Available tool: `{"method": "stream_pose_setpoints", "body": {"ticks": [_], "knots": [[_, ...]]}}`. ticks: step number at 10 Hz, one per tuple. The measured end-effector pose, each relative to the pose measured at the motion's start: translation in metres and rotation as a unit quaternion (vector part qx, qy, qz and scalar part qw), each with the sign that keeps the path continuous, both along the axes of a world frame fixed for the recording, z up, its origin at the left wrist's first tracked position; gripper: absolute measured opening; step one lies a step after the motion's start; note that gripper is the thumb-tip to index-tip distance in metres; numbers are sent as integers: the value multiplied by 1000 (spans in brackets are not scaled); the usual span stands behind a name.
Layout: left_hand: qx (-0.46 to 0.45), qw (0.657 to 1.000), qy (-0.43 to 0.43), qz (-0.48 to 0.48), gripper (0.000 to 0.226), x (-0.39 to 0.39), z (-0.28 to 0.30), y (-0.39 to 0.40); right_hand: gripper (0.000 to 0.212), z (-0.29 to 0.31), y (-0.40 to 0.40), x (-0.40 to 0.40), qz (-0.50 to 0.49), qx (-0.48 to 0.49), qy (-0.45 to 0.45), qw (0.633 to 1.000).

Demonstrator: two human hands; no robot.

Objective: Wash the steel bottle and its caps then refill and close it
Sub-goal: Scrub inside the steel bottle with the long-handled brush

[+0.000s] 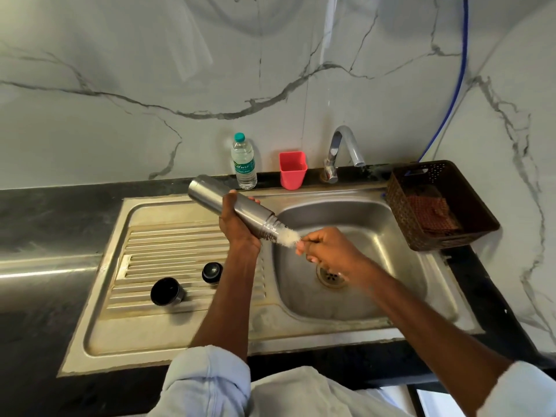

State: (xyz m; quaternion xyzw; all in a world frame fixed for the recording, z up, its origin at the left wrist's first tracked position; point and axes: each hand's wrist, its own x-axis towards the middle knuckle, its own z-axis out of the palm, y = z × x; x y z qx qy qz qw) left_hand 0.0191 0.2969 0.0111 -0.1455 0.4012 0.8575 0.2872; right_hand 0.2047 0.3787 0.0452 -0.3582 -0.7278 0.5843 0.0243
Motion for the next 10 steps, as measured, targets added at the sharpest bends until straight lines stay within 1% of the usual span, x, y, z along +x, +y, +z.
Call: {"method": "stream_pose_setpoints", "body": {"ticks": [1,2,3,4,5,6,7,8,9,10], "knots": [[4,998,22,-53,41,14,10,4,21,13,0,-14,-30,-278,-32,959],[-8,998,18,-52,47,8,9,0,16,9,-6,-8,7,-123,2,992],[-16,1000,-15,11,50,-5,2,-8,12,-2,-18,16,27,398,-105,911],[-18,999,-45,16,52,2,-1,-5,10,-8,-36,25,21,589,-65,805],[-7,999,-40,-6,45,10,1,-2,6,2,-32,14,-7,423,-112,899],[27,999,-27,-29,36,6,10,-2,24,16,-6,6,-96,-239,-112,960],[28,999,-4,-27,41,0,17,-2,32,17,-7,10,-69,-275,-54,957],[-5,1000,-16,17,56,-2,16,3,19,6,-15,16,-25,257,-41,965],[-3,997,-47,59,65,5,12,12,17,0,-22,9,14,504,-119,855],[0,999,-22,37,57,4,9,11,15,3,-9,2,-56,73,-58,994]]}}
